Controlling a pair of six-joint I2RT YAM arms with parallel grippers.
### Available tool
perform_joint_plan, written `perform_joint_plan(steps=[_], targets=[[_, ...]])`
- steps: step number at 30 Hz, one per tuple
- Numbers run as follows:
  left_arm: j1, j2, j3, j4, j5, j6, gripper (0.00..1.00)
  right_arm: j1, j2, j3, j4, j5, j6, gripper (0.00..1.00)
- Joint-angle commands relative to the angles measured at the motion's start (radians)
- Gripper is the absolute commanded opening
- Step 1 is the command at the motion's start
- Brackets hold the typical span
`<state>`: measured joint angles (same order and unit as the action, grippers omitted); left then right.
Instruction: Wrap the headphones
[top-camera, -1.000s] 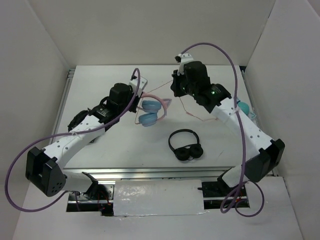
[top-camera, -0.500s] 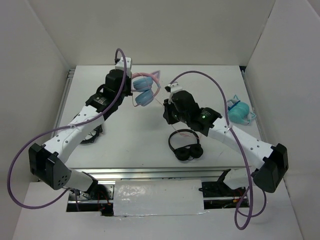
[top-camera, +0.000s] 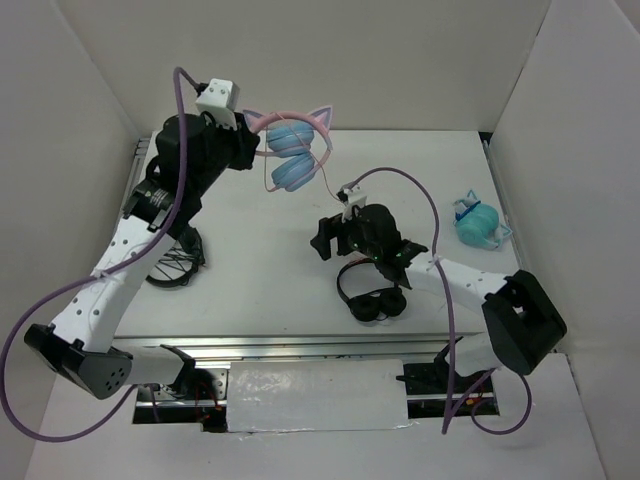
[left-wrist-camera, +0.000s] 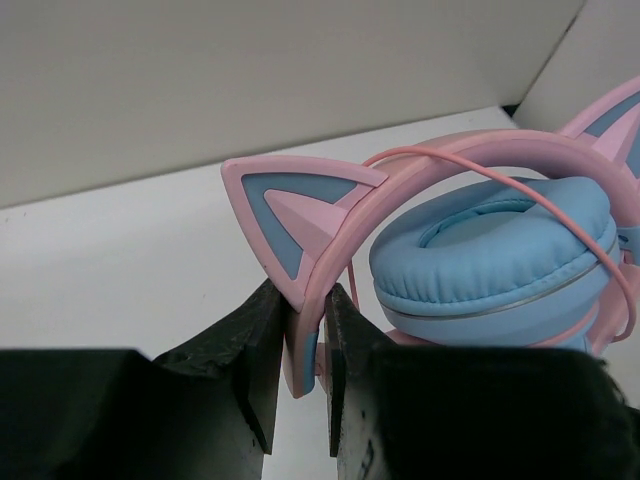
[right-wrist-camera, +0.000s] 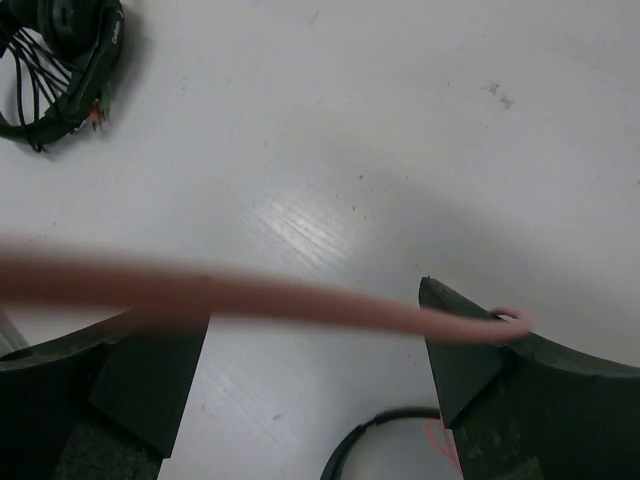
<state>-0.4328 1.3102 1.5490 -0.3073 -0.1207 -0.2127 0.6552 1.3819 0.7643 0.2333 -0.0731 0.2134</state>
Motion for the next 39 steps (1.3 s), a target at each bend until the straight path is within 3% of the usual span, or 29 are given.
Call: perform_joint_plan(steps=[1,5,13,19,22,24,28,33,39], targets=[[0.009,-0.055,0.106,0.057,0.111,-0.017,0.0,-0.034,0.055,0.021,0.249,-0.051,-0.031,0.91],[0.012,-0.048,0.174,0.017,0.099,-0.007,0.0,-0.037,0.054,0.001,0.23,-0.154,-0.061,0.89],[0.039,0.003,0.275,-0.032,0.075,-0.008,0.0,-0.022,-0.127,-0.186,0.333,-0.374,-0.123,0.99],[0.055,0.04,0.327,-0.053,0.055,-0.005,0.0,0.0,-0.329,-0.238,0.184,-0.514,-0.193,1.0],[0.065,0.053,0.353,-0.068,0.053,-0.004,0.0,0.012,-0.444,-0.229,0.028,-0.524,-0.244,1.0],[0.069,0.057,0.37,-0.081,0.055,0.001,0.0,0.023,-0.523,-0.221,-0.049,-0.447,-0.258,1.0],[0.077,0.038,0.367,-0.084,0.058,0.006,0.0,0.012,-0.599,-0.252,-0.063,-0.326,-0.289,1.0],[0.082,0.029,0.393,-0.098,0.065,0.012,0.0,-0.041,-0.509,-0.235,-0.066,-0.258,-0.356,1.0],[0.083,0.027,0.436,-0.11,0.07,0.018,0.0,-0.098,-0.188,-0.096,-0.049,-0.324,-0.46,1.0]])
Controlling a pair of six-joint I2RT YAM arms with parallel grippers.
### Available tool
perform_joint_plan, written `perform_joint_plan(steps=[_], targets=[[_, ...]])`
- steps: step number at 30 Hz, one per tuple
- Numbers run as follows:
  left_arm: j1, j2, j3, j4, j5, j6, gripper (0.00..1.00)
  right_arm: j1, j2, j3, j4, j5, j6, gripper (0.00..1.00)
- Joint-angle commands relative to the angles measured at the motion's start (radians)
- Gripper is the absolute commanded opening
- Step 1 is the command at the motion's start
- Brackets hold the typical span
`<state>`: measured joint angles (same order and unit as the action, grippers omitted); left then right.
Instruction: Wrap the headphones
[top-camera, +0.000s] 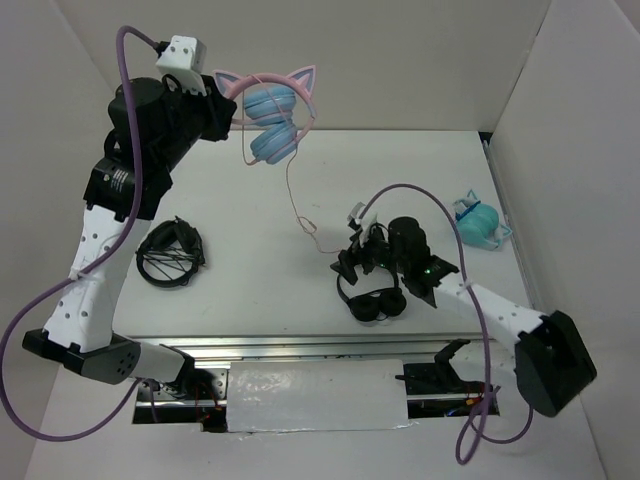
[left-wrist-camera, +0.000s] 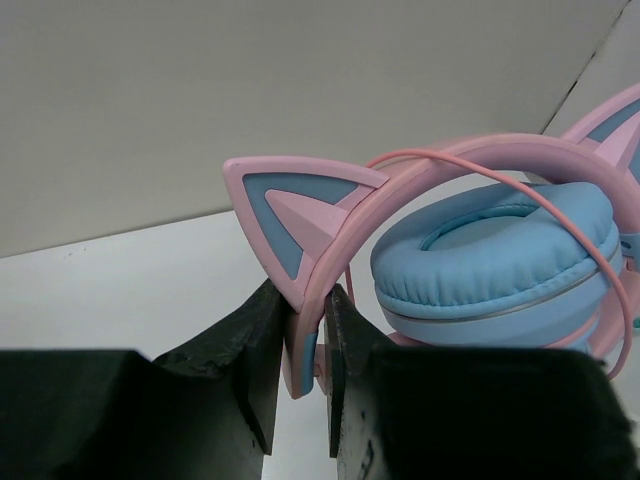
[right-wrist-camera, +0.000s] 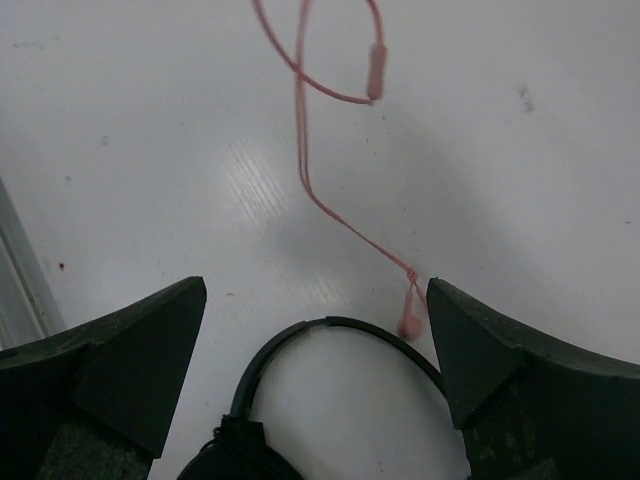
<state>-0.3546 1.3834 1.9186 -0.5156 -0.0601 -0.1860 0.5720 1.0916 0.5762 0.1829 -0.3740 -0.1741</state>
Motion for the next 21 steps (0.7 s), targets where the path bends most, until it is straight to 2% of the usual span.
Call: perform_joint_plan(steps=[1,4,7,10,11,13,14,17,19,21], targets=[[0.006,-0.046,0.068,0.098,0.009,-0.009,0.0,-0.015,0.14,0.111,0.013,-0.045,-0.071,1.0],[0.008,-0.046,0.08,0.098,0.006,-0.012,0.0,0.002,0.284,0.192,0.084,-0.109,0.014,1.0],[0.009,-0.041,0.098,0.098,0.0,-0.017,0.0,0.046,0.421,0.227,0.252,-0.184,0.134,1.0],[0.012,-0.026,0.135,0.075,-0.012,-0.012,0.0,0.077,0.542,0.283,0.311,-0.123,0.208,0.94],[0.014,-0.021,0.143,0.071,-0.018,-0.01,0.0,0.081,0.586,0.293,0.302,-0.097,0.226,0.74],[0.022,-0.023,0.151,0.066,-0.036,-0.003,0.0,0.08,0.61,0.332,0.235,-0.006,0.272,0.4],[0.022,-0.026,0.152,0.066,-0.043,-0.003,0.0,0.068,0.602,0.338,0.212,0.035,0.284,0.0],[0.046,-0.037,0.12,0.086,-0.043,-0.01,0.0,0.008,0.53,0.277,0.204,0.125,0.312,0.0],[0.081,-0.029,0.123,0.086,-0.031,-0.024,0.0,-0.036,0.492,0.231,0.164,0.132,0.32,0.0],[0.132,-0.011,0.131,0.086,0.031,-0.056,0.0,-0.102,0.441,0.195,0.127,0.171,0.335,0.0]])
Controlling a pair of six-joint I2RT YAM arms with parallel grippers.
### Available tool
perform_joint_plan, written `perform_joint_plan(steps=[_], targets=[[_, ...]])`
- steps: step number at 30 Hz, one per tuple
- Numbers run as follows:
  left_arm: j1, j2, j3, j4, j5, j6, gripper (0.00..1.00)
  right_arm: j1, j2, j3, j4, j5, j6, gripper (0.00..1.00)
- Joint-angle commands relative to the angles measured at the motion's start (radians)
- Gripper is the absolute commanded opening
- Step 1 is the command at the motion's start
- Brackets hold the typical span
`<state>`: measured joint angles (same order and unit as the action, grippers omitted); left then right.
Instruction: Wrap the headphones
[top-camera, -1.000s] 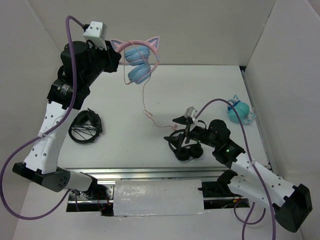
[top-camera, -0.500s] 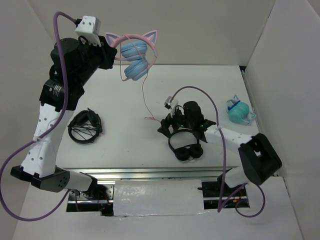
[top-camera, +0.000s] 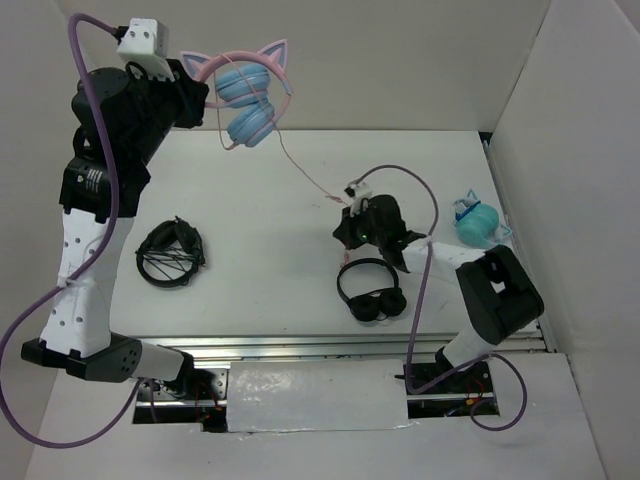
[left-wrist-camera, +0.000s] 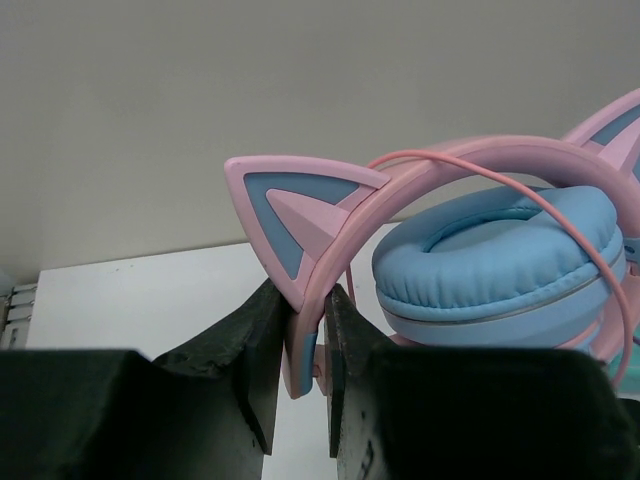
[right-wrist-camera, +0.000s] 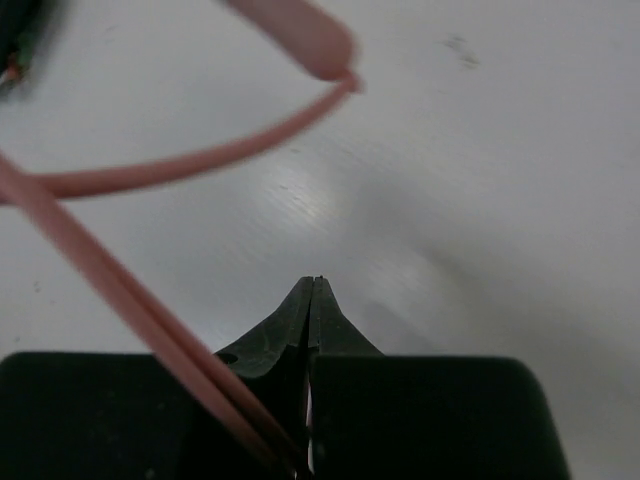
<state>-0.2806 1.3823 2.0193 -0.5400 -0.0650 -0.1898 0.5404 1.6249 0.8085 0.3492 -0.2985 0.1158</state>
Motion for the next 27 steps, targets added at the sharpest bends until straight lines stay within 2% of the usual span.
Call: perform_joint_plan(steps=[1,4,8,15,20,24,25,27], targets=[[0.073,-0.006,0.033,0.112,0.048,-0.062,0.0,-0.098,-0.108,-0.046,-0.085,0.113,0.054,0.0],[0.122,0.011,0.042,0.127,0.076,-0.088,0.0,-0.207,-0.157,-0.071,-0.163,0.194,0.128,0.0],[0.191,0.021,0.058,0.13,0.103,-0.114,0.0,-0.385,-0.157,-0.071,-0.2,0.029,0.252,0.0],[0.377,0.029,0.085,0.124,0.223,-0.155,0.0,-0.611,-0.08,0.027,-0.315,-0.076,0.321,0.0],[0.46,0.024,0.039,0.161,0.303,-0.195,0.0,-0.593,-0.079,0.083,-0.386,-0.059,0.231,0.0],[0.462,0.027,0.004,0.181,0.376,-0.211,0.0,-0.515,-0.094,0.103,-0.43,-0.096,0.142,0.0],[0.463,0.014,-0.043,0.216,0.383,-0.221,0.0,-0.502,-0.097,0.106,-0.435,-0.088,0.11,0.0],[0.463,-0.005,-0.089,0.25,0.392,-0.235,0.0,-0.456,-0.094,0.11,-0.46,-0.067,0.094,0.07]])
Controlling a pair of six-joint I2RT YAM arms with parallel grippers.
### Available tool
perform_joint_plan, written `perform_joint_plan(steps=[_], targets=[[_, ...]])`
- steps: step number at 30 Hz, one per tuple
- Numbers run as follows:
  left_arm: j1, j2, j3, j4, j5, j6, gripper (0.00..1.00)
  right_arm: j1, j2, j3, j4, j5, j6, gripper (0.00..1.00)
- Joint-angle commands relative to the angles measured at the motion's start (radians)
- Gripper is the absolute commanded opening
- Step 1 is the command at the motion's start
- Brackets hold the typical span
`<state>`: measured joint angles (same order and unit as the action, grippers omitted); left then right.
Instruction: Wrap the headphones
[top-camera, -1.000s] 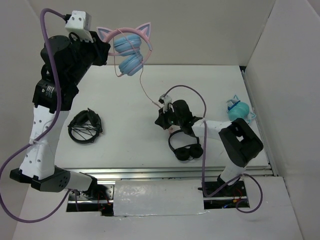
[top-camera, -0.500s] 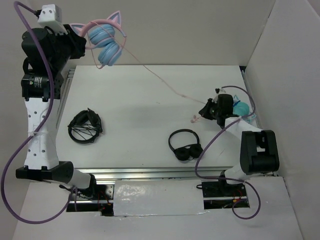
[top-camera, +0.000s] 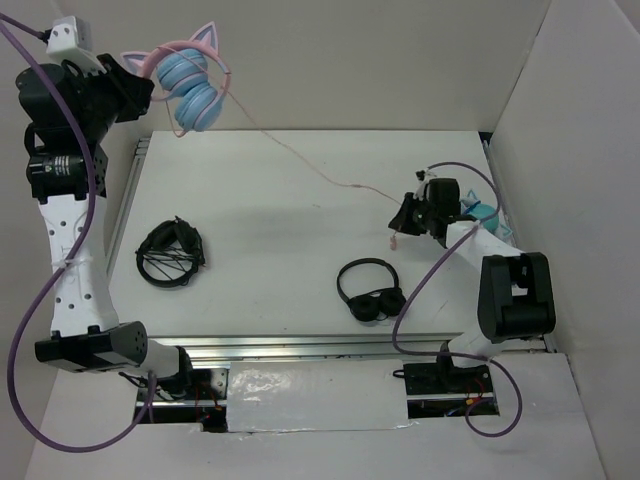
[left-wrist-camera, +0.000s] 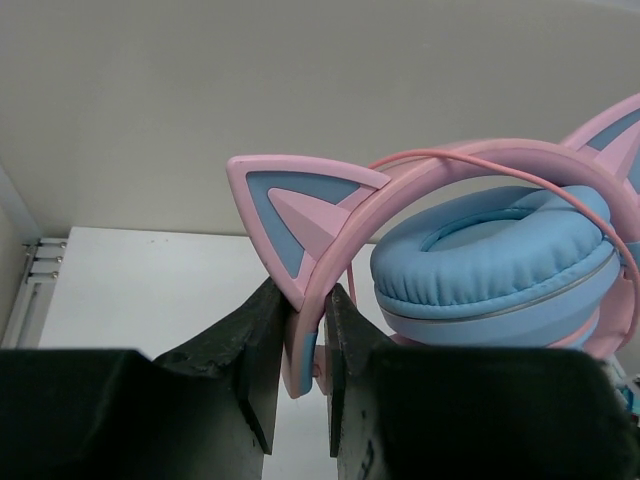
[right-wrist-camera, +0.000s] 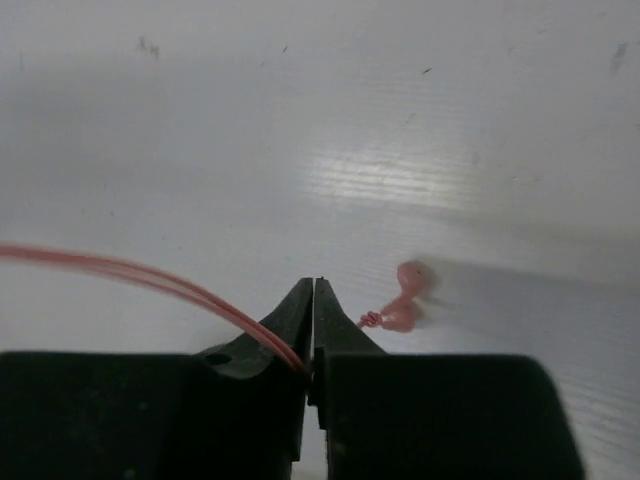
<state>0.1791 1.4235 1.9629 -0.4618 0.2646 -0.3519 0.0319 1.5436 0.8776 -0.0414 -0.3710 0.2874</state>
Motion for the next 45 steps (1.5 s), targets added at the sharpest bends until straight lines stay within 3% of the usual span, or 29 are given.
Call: perform_joint_plan(steps=[1,5,9,10,13,16,19,23,33,38,40,43,44,45], targets=[[0.003,-0.049,-0.062,0.189,0.08,-0.073,0.0,0.065,-0.008,0.049,-0.078,0.015,-0.092,0.14],[-0.013,-0.069,-0.15,0.241,0.105,-0.084,0.0,0.118,-0.003,0.049,-0.107,-0.014,-0.114,0.55],[-0.036,-0.078,-0.206,0.262,0.091,-0.079,0.0,0.167,-0.088,-0.005,-0.08,-0.068,-0.181,0.76],[-0.041,-0.075,-0.205,0.258,0.087,-0.076,0.0,0.18,-0.133,-0.008,-0.081,-0.095,-0.2,0.9],[-0.047,-0.074,-0.208,0.258,0.087,-0.076,0.0,0.244,-0.216,-0.022,-0.083,-0.176,-0.277,1.0],[-0.058,-0.075,-0.211,0.256,0.087,-0.068,0.0,0.286,-0.289,-0.028,-0.069,-0.258,-0.378,1.0],[-0.073,-0.072,-0.202,0.246,0.082,-0.062,0.0,0.37,-0.329,-0.022,-0.019,-0.246,-0.454,1.0],[-0.099,-0.074,-0.197,0.242,0.091,-0.058,0.0,0.467,-0.287,0.012,0.127,-0.25,-0.439,1.0],[-0.144,-0.1,-0.15,0.218,0.131,-0.067,0.0,0.598,0.151,0.228,0.544,-0.277,-0.253,1.0],[-0.151,-0.113,-0.127,0.21,0.159,-0.064,0.0,0.606,0.329,0.342,0.621,-0.371,-0.121,0.98],[-0.151,-0.115,-0.116,0.212,0.182,-0.068,0.0,0.608,0.407,0.38,0.661,-0.4,-0.03,0.91],[-0.152,-0.117,-0.09,0.206,0.258,-0.068,0.0,0.605,0.461,0.396,0.658,-0.343,0.042,0.71],[-0.153,-0.118,-0.085,0.203,0.289,-0.068,0.0,0.587,0.463,0.396,0.666,-0.326,0.059,0.63],[-0.155,-0.127,-0.081,0.204,0.301,-0.067,0.0,0.576,0.46,0.393,0.688,-0.335,0.07,0.49]])
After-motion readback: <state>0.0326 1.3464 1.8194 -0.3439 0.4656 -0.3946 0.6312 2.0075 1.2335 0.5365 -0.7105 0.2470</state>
